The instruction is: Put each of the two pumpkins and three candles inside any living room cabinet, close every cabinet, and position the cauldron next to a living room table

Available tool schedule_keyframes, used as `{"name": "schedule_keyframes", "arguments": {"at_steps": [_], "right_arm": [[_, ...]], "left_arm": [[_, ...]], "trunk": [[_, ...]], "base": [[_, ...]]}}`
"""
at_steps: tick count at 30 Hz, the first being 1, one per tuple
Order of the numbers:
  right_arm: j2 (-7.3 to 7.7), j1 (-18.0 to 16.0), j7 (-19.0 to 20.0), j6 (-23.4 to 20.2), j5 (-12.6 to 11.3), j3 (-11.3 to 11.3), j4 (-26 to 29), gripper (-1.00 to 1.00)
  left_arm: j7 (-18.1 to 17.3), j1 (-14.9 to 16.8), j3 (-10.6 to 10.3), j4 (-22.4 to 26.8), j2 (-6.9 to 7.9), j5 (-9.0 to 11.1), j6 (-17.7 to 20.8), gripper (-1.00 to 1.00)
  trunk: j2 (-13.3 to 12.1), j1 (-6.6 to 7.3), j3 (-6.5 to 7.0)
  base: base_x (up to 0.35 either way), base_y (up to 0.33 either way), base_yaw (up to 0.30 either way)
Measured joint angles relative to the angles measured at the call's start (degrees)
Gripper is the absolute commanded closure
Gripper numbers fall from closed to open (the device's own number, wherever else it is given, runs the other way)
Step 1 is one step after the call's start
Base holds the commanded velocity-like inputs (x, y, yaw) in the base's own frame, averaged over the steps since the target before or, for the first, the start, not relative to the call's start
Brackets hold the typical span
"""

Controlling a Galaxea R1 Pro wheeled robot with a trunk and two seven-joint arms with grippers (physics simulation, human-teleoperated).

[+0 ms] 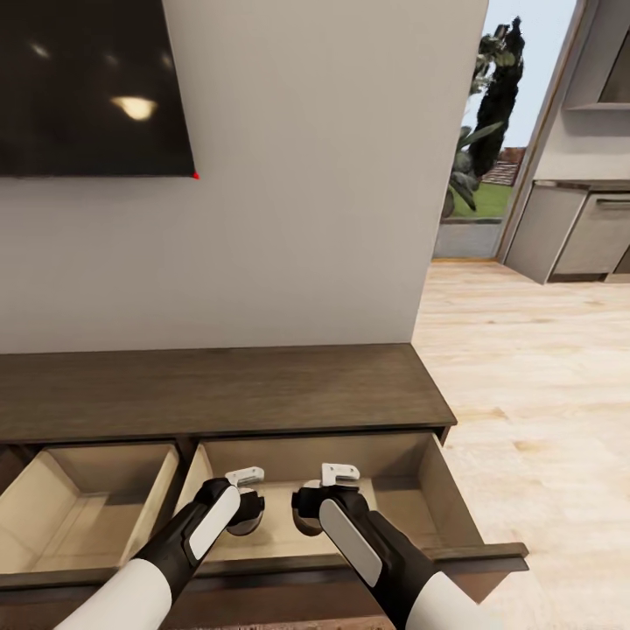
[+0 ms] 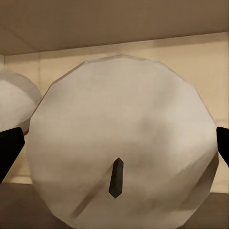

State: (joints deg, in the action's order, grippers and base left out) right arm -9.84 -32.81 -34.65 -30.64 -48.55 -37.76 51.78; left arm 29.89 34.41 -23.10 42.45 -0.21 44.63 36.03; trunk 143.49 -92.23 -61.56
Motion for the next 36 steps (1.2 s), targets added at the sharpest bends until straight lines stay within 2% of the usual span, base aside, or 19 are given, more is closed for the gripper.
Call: {"name": "schedule_keyframes", "arguments": {"at_steps": [17,36], "right_arm": [[-0.07,0.0,0.0,0.1,0.0,-0.1,0.0,1.0],[-0.11,0.0,0.0,0.1,0.0,-0.1,0.0,1.0]], "left_arm": [[0.0,0.0,0.0,0.0,0.0,0.0,0.0,1.0],[0.0,0.0,0.0,0.0,0.01,0.0,0.0,1.0]], "trunk": [[0.2,-0.44,-3.77],[0.2,-0.43,-3.77]], "base": [[0.0,0.0,0.0],[0.02,0.0,0.0]]}}
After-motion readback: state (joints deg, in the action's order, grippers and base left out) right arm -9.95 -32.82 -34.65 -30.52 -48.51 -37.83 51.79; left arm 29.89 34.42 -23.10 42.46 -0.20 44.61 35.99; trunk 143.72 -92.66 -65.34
